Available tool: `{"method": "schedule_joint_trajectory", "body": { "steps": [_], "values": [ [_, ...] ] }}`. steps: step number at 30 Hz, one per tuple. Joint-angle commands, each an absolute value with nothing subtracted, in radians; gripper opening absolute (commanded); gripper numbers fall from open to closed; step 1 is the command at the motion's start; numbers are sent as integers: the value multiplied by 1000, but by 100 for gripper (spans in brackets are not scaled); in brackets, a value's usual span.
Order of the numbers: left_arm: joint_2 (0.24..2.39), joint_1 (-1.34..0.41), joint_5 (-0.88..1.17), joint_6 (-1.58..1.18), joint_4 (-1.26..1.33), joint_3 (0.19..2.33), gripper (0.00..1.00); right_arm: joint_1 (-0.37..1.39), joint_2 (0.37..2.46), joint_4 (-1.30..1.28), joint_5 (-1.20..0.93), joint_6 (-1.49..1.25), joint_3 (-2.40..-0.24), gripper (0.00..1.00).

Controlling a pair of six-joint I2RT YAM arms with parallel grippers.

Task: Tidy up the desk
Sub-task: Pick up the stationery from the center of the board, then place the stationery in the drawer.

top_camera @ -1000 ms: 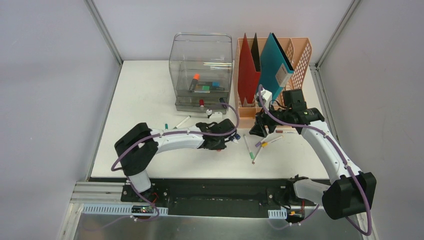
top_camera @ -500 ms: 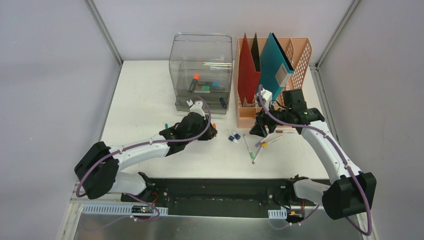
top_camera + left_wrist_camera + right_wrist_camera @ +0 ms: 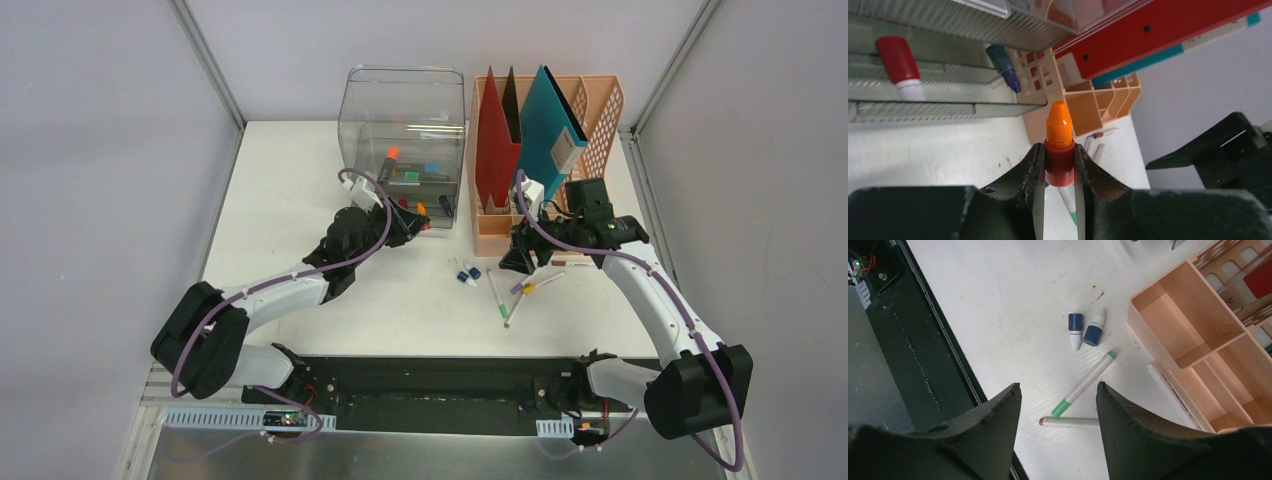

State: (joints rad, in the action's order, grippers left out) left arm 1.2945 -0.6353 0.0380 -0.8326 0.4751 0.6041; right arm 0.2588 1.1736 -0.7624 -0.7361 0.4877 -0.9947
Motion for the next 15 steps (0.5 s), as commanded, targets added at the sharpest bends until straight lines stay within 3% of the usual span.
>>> {"method": "schedule_joint_trajectory", "body": {
  "steps": [1,6,15],
  "values": [
    [1352,-608,74,-946,727,614,0,256,1148,-751,-733,511,-1011,59],
    [1382,-603,-99,-1040,615,671,0,256,1138,-752,-735,511,-1009,59],
    [1424,-604,-334,-1297,149,865,0,256,1134,-752,-732,515,-1008,59]
  ]
}}
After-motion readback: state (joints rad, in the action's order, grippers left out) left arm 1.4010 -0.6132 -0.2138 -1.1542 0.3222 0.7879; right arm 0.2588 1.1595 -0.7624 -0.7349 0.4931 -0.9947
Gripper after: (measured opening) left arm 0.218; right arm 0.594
